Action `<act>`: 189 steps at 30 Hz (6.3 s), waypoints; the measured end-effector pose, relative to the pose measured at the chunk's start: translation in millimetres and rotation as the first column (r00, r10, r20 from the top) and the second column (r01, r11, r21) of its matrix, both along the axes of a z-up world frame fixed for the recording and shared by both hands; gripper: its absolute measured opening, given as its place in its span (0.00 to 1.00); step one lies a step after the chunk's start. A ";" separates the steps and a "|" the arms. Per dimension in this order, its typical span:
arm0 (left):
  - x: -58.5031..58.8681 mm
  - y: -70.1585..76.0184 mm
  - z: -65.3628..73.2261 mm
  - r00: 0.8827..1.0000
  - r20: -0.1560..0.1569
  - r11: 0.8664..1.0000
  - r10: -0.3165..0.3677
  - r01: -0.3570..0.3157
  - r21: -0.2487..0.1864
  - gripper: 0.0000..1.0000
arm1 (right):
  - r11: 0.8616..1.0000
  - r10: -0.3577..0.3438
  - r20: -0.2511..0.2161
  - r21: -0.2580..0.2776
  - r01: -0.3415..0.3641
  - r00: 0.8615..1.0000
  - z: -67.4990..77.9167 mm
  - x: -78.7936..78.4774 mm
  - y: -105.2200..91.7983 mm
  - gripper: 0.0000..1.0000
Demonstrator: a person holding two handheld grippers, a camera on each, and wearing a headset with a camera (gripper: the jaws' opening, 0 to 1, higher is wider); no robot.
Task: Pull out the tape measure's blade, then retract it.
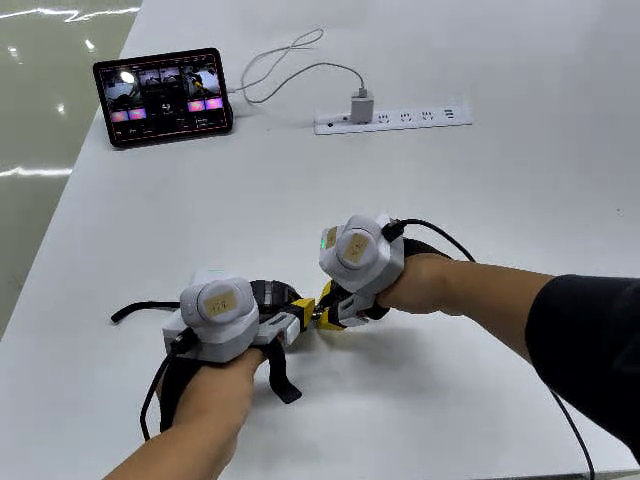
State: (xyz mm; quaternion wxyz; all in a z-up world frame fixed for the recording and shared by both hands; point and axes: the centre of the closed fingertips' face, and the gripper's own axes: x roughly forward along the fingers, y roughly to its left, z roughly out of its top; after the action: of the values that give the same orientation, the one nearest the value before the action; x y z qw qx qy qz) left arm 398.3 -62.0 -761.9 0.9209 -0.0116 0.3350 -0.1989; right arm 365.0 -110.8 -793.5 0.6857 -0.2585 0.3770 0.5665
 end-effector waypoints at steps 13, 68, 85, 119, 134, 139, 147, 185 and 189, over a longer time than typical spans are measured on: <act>0.1 0.3 0.6 1.000 0.005 1.000 0.005 -0.005 -0.002 0.61 | 1.000 0.002 0.004 0.007 -0.002 1.000 0.5 1.2 4.3 0.10; -0.3 18.9 46.9 0.959 0.098 0.962 -0.266 0.270 -0.033 0.99 | 0.989 -0.140 0.092 0.065 0.134 0.986 42.0 -13.7 -56.5 0.37; -19.2 38.0 44.7 0.903 0.070 0.906 -0.423 0.424 -0.001 0.99 | 0.960 -0.266 0.085 0.116 0.255 0.960 52.3 -33.3 -104.7 0.49; -37.4 95.5 37.2 0.881 0.046 0.881 -0.471 0.466 0.081 0.99 | 0.856 -0.504 0.070 0.172 0.488 0.861 56.7 -75.5 -229.7 0.74; -40.5 106.5 36.2 0.886 0.039 0.885 -0.461 0.457 0.091 0.99 | 0.838 -0.540 0.064 0.136 0.529 0.839 48.1 -90.0 -263.7 0.78; -43.8 109.2 30.7 0.881 0.030 0.878 -0.472 0.467 0.103 0.99 | 0.837 -0.540 0.064 0.144 0.528 0.839 48.6 -93.4 -267.2 0.82; -46.2 114.2 30.7 0.880 0.035 0.876 -0.473 0.466 0.123 0.99 | 0.827 -0.555 0.051 0.140 0.545 0.830 47.8 -99.1 -283.5 0.99; -47.1 111.2 35.2 0.887 -0.017 0.883 -0.461 0.461 0.092 0.99 | 0.809 -0.580 0.045 0.146 0.569 0.813 54.6 -111.9 -305.0 0.99; -46.4 111.7 35.3 0.887 -0.021 0.883 -0.462 0.462 0.082 0.99 | 0.807 -0.583 0.040 0.144 0.573 0.811 54.1 -112.4 -304.4 0.99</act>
State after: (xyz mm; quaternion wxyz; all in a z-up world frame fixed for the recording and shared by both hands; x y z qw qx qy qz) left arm 351.9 49.7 -726.7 0.8465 0.1074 0.3368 -0.3980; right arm 252.5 -415.3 -739.4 0.8552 -0.1111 0.3732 0.3420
